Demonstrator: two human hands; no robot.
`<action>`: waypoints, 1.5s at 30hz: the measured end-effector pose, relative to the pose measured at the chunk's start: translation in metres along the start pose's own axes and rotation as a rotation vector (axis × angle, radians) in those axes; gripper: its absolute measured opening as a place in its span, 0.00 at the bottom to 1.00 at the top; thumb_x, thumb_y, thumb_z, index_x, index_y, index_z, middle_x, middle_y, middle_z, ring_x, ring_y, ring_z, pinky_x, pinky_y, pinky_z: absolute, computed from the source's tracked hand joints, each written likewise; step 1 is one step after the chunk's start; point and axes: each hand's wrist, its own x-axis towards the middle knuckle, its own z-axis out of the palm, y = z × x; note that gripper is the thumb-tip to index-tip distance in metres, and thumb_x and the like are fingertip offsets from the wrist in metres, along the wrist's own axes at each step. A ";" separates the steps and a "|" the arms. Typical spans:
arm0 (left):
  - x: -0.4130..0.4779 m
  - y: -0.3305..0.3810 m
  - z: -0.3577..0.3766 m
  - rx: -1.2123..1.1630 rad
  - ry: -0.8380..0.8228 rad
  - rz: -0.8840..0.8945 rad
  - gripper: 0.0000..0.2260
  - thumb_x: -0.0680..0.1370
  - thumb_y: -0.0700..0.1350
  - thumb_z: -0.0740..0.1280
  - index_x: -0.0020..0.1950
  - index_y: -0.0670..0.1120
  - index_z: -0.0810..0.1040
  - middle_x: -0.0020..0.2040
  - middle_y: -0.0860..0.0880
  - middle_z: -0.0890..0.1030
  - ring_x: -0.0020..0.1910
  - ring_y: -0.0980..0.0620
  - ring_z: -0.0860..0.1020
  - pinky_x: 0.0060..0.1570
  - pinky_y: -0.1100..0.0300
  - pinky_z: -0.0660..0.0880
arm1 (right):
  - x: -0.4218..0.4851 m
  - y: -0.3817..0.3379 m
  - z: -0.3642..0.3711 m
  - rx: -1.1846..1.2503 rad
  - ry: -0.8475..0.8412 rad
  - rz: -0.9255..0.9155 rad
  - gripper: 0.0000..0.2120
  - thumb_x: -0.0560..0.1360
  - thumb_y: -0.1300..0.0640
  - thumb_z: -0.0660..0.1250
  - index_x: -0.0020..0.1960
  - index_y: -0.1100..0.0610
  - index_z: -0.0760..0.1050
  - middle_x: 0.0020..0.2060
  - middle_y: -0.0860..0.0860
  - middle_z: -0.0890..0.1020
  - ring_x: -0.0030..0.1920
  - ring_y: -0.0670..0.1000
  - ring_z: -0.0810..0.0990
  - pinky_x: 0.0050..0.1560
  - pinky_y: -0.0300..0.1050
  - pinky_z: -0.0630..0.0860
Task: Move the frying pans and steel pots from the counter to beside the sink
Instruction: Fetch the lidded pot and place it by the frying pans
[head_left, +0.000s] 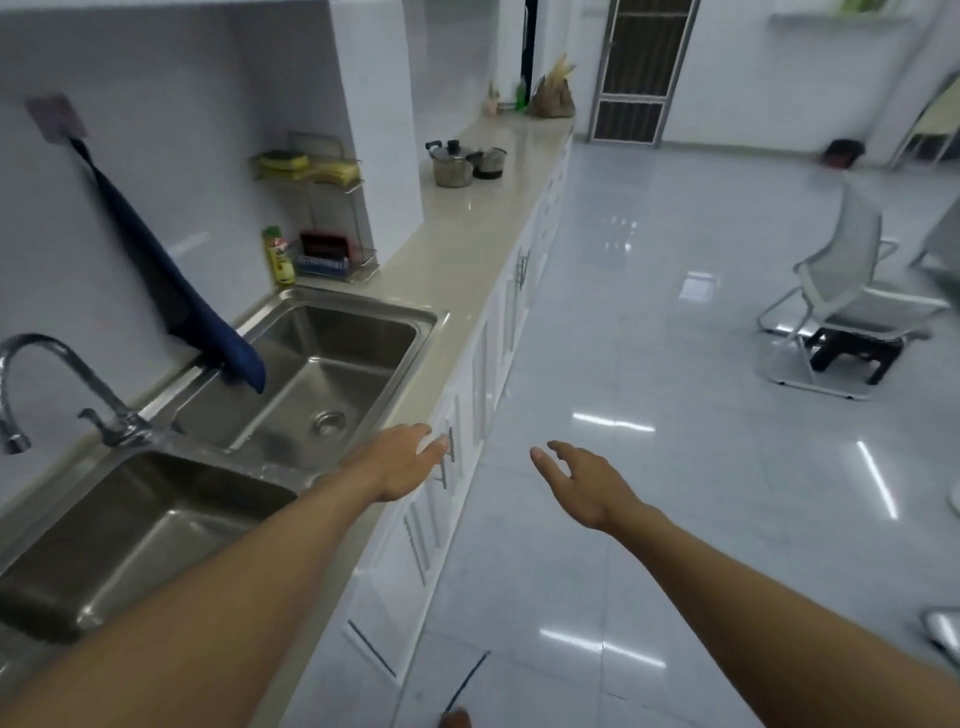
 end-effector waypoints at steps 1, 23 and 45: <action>0.017 0.006 -0.002 0.006 -0.003 0.011 0.34 0.80 0.68 0.51 0.79 0.49 0.63 0.79 0.45 0.66 0.76 0.42 0.67 0.73 0.42 0.65 | 0.012 0.005 -0.008 0.002 0.002 0.007 0.44 0.74 0.23 0.45 0.79 0.51 0.62 0.76 0.52 0.70 0.75 0.55 0.68 0.76 0.55 0.64; 0.387 0.172 -0.090 0.048 -0.033 0.176 0.31 0.81 0.66 0.48 0.78 0.50 0.65 0.78 0.48 0.68 0.75 0.47 0.68 0.72 0.45 0.65 | 0.322 0.095 -0.191 0.082 0.122 0.124 0.41 0.77 0.26 0.48 0.80 0.51 0.62 0.78 0.50 0.68 0.77 0.54 0.66 0.77 0.56 0.62; 0.735 0.269 -0.180 -0.004 0.091 0.056 0.32 0.81 0.67 0.47 0.77 0.49 0.66 0.75 0.47 0.71 0.71 0.45 0.72 0.69 0.43 0.69 | 0.698 0.161 -0.362 0.044 0.058 0.006 0.40 0.77 0.26 0.48 0.79 0.51 0.63 0.76 0.51 0.70 0.76 0.54 0.68 0.75 0.53 0.64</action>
